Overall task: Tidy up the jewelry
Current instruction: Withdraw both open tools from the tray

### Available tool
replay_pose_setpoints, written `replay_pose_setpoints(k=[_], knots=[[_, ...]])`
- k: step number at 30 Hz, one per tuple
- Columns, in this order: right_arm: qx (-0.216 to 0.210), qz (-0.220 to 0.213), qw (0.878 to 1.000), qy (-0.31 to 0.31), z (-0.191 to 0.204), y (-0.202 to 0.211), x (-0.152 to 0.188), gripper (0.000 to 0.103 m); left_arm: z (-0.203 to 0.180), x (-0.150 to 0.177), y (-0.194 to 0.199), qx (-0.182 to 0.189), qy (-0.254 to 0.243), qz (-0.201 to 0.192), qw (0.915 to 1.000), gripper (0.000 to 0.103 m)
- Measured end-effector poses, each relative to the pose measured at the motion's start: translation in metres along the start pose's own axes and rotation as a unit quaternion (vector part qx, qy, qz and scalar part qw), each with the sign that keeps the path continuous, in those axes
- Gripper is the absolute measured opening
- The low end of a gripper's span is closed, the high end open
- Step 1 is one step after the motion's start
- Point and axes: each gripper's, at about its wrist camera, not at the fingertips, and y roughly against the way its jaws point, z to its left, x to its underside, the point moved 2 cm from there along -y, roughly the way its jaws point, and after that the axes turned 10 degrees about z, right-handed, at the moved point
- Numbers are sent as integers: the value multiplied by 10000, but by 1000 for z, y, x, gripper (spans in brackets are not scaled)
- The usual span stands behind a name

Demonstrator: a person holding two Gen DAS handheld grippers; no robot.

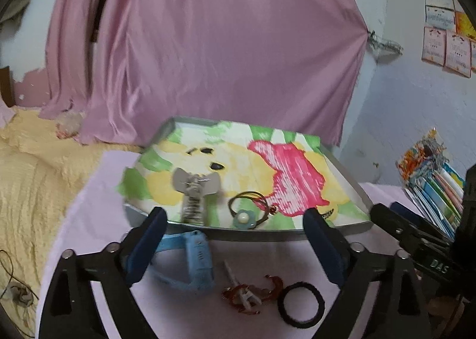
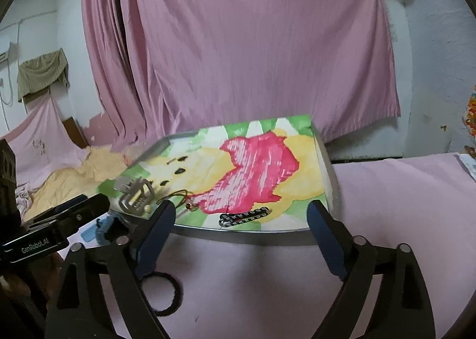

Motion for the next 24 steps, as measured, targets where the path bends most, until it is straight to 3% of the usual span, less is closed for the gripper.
replay_pose_setpoints(k=[3, 12, 15, 24], knots=[[-27, -226, 9997, 29, 3, 16, 6, 90, 4, 7, 15, -51, -7, -253, 9997, 100], [1, -745, 9963, 434, 26, 51, 27, 96, 13, 27, 53, -289, -70, -845, 9960, 102], [-21, -861, 9950, 514, 34, 60, 37, 101, 17, 35, 63, -283, -78, -962, 9949, 102], [-69, -904, 9944, 548, 51, 71, 56, 101, 33, 58, 82, -452, -149, -1026, 9936, 102]])
